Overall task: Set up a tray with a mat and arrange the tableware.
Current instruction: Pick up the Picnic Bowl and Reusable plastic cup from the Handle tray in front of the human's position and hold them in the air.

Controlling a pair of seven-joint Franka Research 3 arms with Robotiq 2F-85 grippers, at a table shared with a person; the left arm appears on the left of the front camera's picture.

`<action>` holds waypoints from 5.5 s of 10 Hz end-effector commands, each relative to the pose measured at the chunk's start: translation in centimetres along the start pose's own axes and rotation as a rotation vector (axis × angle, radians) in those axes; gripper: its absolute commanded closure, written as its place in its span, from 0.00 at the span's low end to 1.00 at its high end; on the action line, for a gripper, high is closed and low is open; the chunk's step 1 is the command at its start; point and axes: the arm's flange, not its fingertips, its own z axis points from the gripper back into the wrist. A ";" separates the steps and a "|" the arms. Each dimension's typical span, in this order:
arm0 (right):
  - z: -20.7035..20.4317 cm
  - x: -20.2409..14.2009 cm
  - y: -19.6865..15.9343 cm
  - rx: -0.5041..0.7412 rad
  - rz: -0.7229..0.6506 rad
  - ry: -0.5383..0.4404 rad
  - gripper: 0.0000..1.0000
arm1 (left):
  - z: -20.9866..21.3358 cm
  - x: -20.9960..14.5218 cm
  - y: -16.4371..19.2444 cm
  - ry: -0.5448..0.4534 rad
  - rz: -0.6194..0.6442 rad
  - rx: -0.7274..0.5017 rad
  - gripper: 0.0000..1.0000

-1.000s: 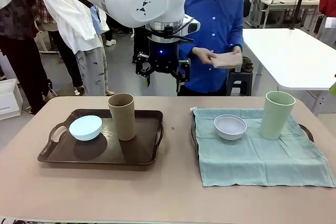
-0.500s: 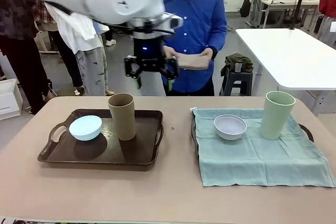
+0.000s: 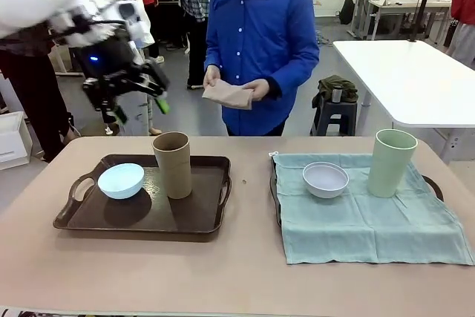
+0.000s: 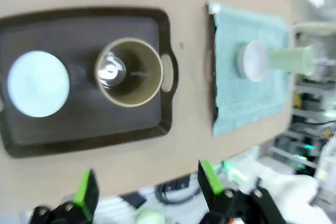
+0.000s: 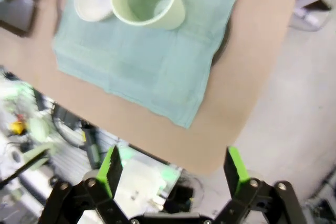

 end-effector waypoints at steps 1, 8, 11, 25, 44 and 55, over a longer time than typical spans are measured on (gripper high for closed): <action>1.9 -0.4 -2.6 0.270 -0.095 -0.045 0.00 | 1.9 -0.8 4.3 0.009 0.025 -0.135 0.00; 3.4 -5.5 -10.5 0.486 -0.361 -0.145 0.00 | 7.5 -2.8 14.7 -0.207 0.118 -0.291 0.00; 3.4 -6.2 -10.7 0.573 -0.337 -0.122 0.00 | 7.6 -1.1 14.7 -0.061 0.180 -0.321 0.00; -0.6 -14.3 -17.1 0.856 -0.780 -0.369 0.00 | 7.4 -0.5 32.4 0.172 0.153 -0.707 0.00; 0.0 -12.9 -16.5 0.835 -0.646 -0.351 0.00 | 7.7 -0.3 32.1 0.204 0.166 -0.703 0.00; -13.1 7.5 15.3 0.378 0.248 -0.479 0.00 | 12.4 1.6 17.6 0.213 0.052 0.032 0.00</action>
